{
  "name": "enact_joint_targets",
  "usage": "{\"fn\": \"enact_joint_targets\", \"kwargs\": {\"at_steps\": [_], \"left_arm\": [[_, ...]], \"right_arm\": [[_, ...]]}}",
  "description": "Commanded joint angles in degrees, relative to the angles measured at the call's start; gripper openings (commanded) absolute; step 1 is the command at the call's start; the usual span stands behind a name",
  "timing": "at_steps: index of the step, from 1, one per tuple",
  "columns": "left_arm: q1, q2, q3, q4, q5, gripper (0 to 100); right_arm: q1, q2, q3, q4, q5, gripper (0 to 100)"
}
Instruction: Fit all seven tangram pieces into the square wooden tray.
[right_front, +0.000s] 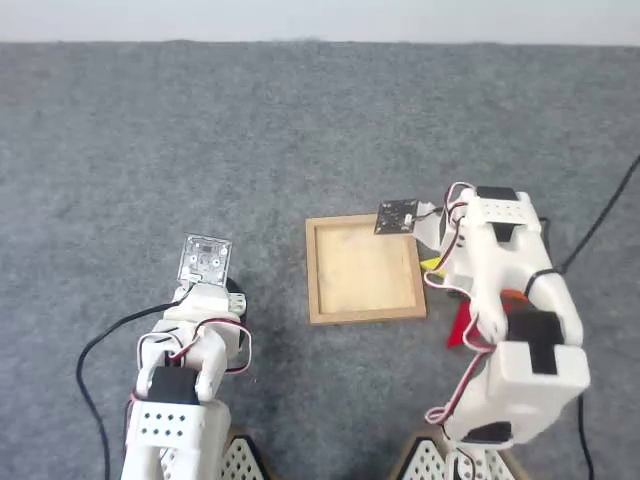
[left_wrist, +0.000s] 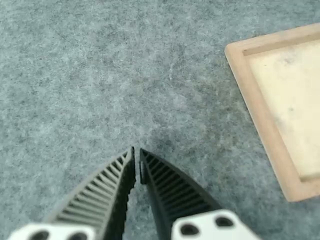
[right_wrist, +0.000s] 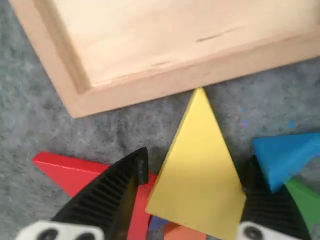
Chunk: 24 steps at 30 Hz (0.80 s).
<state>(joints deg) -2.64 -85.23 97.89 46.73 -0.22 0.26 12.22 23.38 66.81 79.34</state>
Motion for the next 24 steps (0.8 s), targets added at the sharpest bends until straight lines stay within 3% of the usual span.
{"fn": "enact_joint_targets", "kwargs": {"at_steps": [1, 6, 17, 24], "left_arm": [[-0.09, -0.79, -1.10, 0.00, 0.26, 1], [-0.09, -0.79, -1.10, 0.00, 0.26, 1], [-0.09, -0.79, -1.10, 0.00, 0.26, 1], [-0.09, -0.79, -1.10, 0.00, 0.26, 1]], "right_arm": [[2.42, 0.92, -2.81, -0.31, 0.62, 30.0], [3.12, 2.51, -3.34, -0.04, 0.62, 20.6], [2.86, 2.07, -6.15, 0.31, -3.16, 17.5], [1.98, 2.59, -12.84, 8.22, -2.99, 12.5]]}}
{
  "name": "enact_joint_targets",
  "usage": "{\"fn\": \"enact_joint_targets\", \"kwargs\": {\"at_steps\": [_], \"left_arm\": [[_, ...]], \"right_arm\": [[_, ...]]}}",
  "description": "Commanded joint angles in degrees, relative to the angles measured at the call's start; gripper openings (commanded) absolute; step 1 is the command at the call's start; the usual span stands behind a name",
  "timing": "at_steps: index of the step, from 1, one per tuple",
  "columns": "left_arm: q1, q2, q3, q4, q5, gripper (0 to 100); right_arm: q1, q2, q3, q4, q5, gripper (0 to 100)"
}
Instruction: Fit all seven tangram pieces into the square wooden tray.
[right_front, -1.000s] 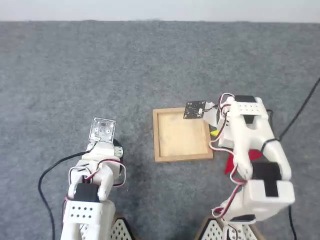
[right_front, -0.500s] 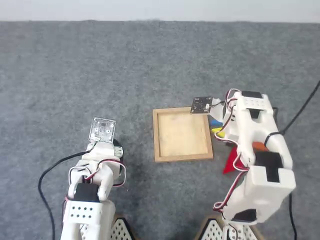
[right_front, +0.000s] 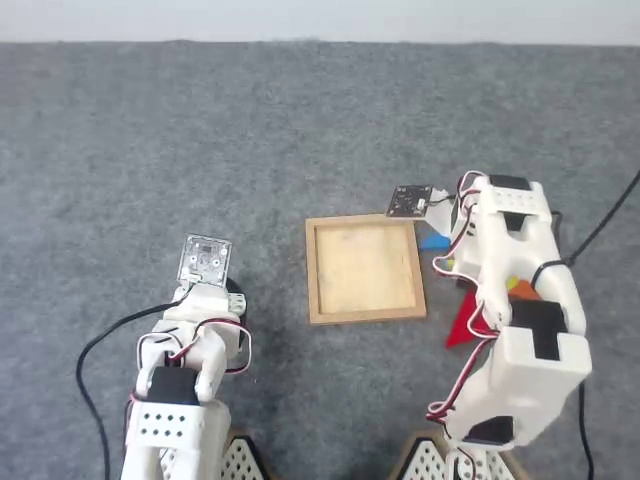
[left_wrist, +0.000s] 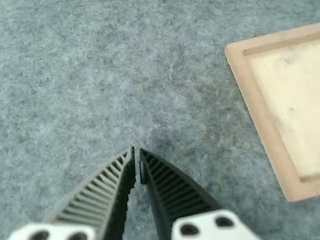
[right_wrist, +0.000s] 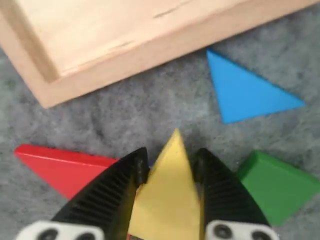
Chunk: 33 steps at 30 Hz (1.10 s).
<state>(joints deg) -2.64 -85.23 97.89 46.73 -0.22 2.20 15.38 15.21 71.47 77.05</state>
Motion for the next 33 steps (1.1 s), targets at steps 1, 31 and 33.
{"fn": "enact_joint_targets", "kwargs": {"at_steps": [1, 31, 33], "left_arm": [[-0.09, -0.79, -1.10, 0.00, 0.26, 1], [-0.09, -0.79, -1.10, 0.00, 0.26, 1], [-0.09, -0.79, -1.10, 0.00, 0.26, 1]], "right_arm": [[0.04, -0.57, -5.71, 4.62, -0.70, 12.1], [6.99, -23.08, 20.48, -3.56, 5.27, 24.5], [6.99, -20.62, 20.48, -5.41, 5.19, 24.5]]}}
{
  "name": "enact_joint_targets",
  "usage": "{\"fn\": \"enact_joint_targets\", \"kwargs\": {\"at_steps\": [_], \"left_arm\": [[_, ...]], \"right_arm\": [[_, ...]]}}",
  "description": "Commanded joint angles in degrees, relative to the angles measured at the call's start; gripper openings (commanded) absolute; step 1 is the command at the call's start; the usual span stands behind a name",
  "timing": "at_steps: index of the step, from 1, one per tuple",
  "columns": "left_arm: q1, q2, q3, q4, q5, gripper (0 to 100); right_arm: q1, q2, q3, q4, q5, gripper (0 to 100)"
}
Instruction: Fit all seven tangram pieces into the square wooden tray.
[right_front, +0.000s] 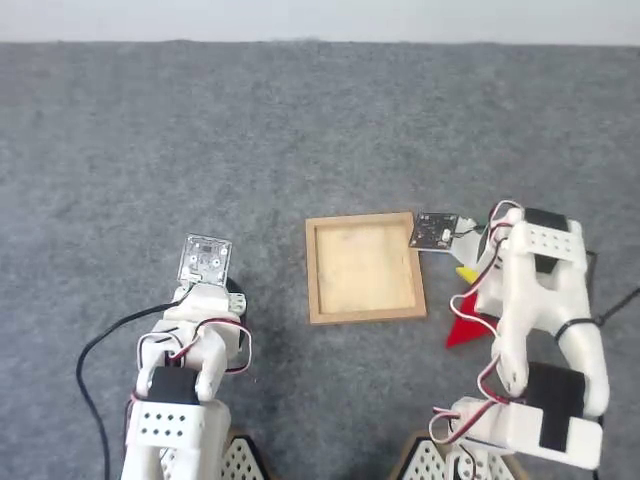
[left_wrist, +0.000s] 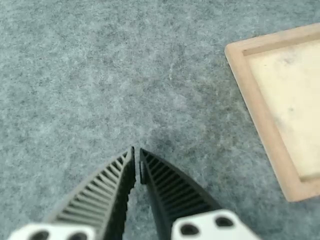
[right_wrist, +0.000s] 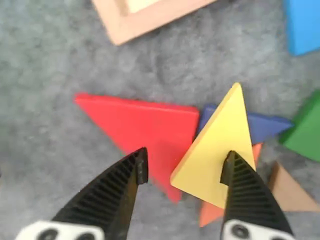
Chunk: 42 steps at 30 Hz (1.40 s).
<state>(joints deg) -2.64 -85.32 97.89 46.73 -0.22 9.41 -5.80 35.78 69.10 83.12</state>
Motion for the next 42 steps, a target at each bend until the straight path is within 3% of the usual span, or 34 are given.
{"fn": "enact_joint_targets", "kwargs": {"at_steps": [1, 12, 29, 35, 42], "left_arm": [[-0.09, -0.70, -1.10, 0.00, 0.26, 1], [-0.09, -0.70, -1.10, 0.00, 0.26, 1], [-0.09, -0.70, -1.10, 0.00, 0.26, 1], [-0.09, -0.70, -1.10, 0.00, 0.26, 1], [-0.09, -0.70, -1.10, 0.00, 0.26, 1]], "right_arm": [[-0.22, 2.07, -0.26, -3.91, -0.97, 24.3], [-0.31, 18.24, -13.27, -5.76, -8.18, 19.9], [-2.24, 27.65, -25.05, 3.74, -8.26, 10.0], [-2.24, 25.27, -27.08, 3.91, -12.75, 10.6], [-2.33, 9.19, -20.92, 4.97, -14.86, 16.3]]}}
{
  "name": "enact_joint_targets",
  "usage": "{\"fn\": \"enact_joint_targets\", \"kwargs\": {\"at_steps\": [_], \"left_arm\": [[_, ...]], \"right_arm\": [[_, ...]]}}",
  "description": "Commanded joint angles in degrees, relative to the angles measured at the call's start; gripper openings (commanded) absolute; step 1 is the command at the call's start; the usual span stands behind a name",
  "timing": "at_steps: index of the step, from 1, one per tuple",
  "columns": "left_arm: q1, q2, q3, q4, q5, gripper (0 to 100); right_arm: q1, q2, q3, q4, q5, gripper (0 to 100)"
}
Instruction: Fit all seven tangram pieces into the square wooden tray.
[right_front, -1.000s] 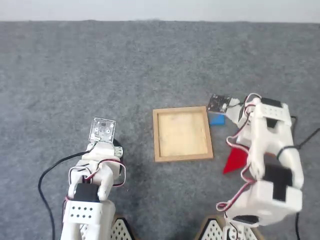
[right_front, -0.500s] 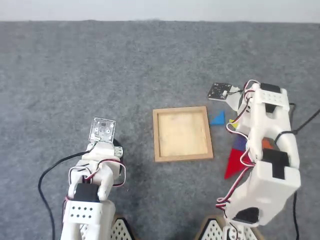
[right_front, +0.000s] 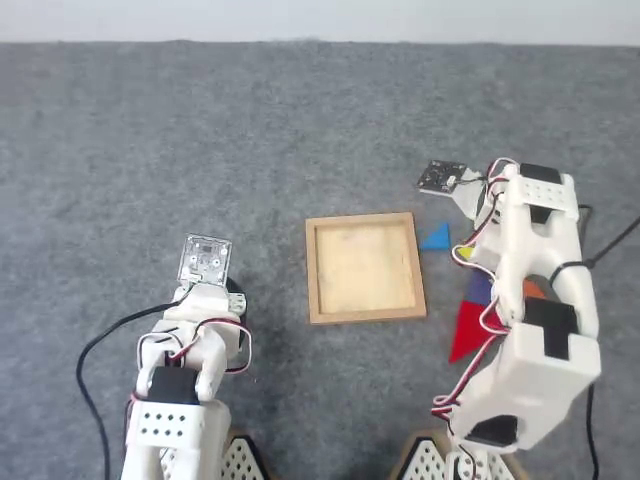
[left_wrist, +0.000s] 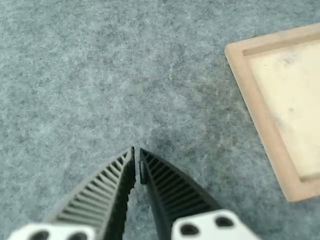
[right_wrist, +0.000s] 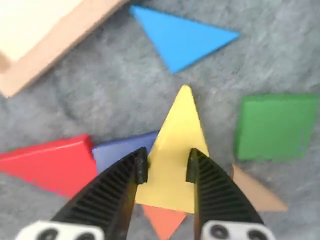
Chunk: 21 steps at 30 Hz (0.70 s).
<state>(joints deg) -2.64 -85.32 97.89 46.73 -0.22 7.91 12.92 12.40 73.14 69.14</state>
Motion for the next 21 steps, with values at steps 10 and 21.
{"fn": "enact_joint_targets", "kwargs": {"at_steps": [10, 21], "left_arm": [[-0.09, -0.70, -1.10, 0.00, 0.26, 1], [-0.09, -0.70, -1.10, 0.00, 0.26, 1]], "right_arm": [[1.27, -23.34, 26.46, -15.52, -0.79, 27.4], [7.78, -19.91, 30.42, -27.91, -0.53, 32.1]]}}
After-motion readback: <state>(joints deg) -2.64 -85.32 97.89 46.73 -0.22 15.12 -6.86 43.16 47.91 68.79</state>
